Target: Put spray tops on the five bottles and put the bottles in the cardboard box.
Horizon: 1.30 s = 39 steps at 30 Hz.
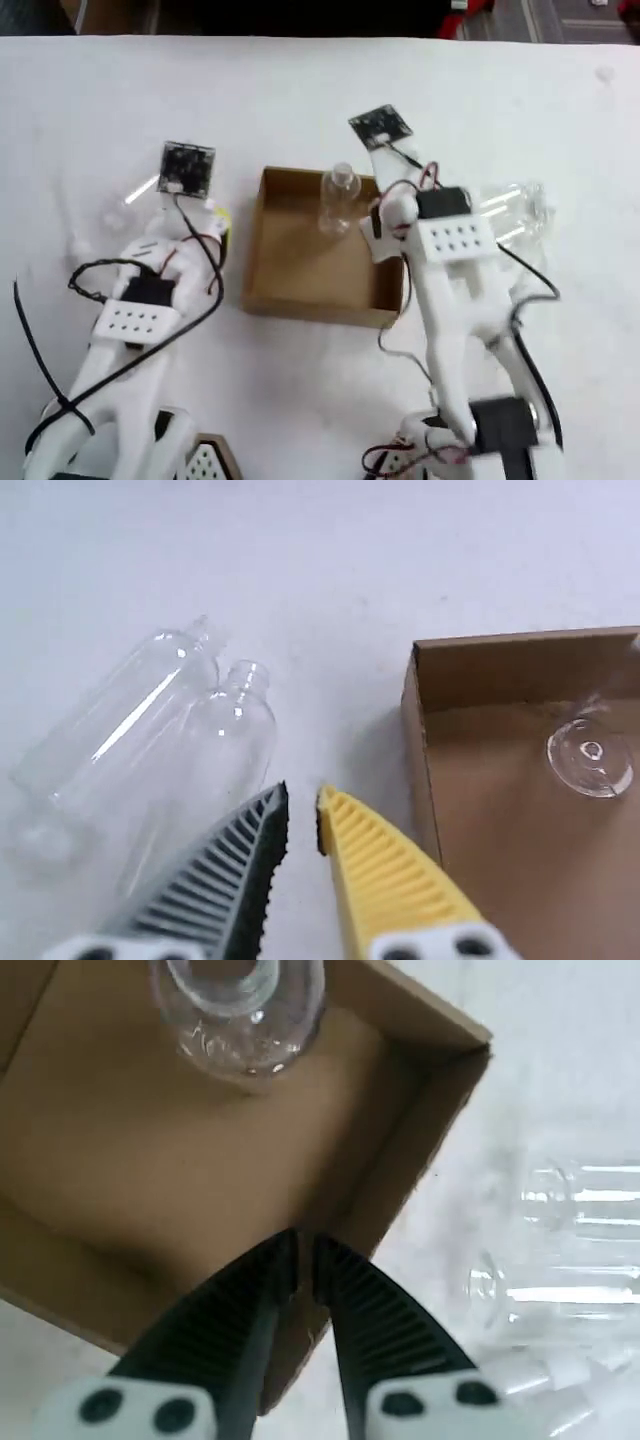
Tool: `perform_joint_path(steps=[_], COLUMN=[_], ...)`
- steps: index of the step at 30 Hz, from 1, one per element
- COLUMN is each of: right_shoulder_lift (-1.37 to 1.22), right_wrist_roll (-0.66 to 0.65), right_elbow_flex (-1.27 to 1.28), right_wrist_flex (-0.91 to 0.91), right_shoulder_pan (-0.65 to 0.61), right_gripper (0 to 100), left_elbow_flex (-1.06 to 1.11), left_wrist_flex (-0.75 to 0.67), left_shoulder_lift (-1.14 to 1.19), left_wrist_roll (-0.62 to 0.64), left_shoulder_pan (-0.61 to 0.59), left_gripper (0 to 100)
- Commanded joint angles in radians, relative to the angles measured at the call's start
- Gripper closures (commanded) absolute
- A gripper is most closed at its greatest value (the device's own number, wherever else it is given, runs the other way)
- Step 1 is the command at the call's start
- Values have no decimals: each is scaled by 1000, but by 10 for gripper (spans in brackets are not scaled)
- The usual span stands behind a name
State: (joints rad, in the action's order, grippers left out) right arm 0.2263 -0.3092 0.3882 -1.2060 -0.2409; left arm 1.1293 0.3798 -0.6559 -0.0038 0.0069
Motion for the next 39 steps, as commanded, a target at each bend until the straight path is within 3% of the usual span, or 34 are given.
perform_joint_path(steps=[1, 19, 39], right_shoulder_lift=[-56, -275, -277], right_wrist_roll=[-15, -12, -14], right_elbow_flex=[-60, -58, -14], right_wrist_flex=[61, 320, 401], right_shoulder_pan=[-56, -82, -107], right_gripper=[981, 981, 981], left_elbow_flex=[5, 0, 0], left_wrist_flex=[-100, -120, -121], left_shoulder_lift=[30, 56, 54], left_wrist_roll=[60, 58, 57], left_shoulder_pan=[-64, -36, -19], left_gripper=[943, 944, 944])
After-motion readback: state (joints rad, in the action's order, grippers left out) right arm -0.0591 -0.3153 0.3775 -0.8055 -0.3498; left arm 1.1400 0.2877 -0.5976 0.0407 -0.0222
